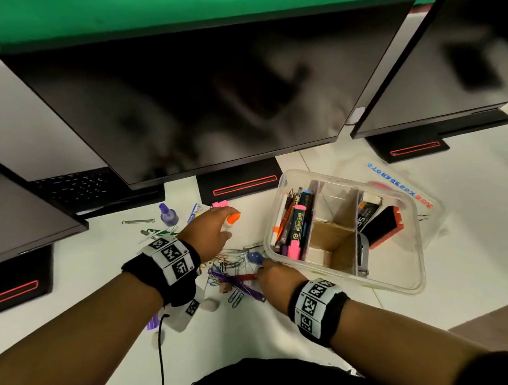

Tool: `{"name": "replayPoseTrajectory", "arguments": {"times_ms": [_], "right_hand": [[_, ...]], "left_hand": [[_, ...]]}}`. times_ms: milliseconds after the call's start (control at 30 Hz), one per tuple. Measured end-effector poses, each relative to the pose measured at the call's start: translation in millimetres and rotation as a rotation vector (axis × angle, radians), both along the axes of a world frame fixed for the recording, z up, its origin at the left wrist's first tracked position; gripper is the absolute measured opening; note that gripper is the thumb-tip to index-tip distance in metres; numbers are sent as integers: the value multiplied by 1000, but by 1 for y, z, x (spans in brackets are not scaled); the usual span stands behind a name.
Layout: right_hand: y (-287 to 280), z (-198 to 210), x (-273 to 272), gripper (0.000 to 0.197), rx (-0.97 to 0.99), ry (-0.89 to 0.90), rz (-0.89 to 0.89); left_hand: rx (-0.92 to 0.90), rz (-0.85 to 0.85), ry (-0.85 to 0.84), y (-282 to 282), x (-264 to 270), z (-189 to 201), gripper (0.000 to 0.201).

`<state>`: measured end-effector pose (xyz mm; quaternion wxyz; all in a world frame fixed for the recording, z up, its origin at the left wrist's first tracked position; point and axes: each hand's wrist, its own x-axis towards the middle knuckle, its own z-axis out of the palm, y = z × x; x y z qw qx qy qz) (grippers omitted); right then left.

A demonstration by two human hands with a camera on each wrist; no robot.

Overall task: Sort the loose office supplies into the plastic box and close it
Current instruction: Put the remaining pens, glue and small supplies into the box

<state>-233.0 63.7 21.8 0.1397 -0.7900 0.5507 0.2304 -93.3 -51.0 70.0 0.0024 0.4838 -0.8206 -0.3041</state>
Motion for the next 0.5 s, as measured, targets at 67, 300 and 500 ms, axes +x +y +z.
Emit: {"name": "replayPoseTrajectory", "arguments": {"times_ms": [67, 300, 500], "right_hand": [[3, 22, -1, 25, -18, -165, -142], [11, 98, -22, 45, -369, -861, -618], [15, 108, -52, 20, -543, -988, -604]], "left_hand": [[-1, -27, 19, 5, -6, 13, 58], [-10, -105, 129, 26, -30, 53, 99], [-19, -245, 128, 40, -54, 60, 103]]}}
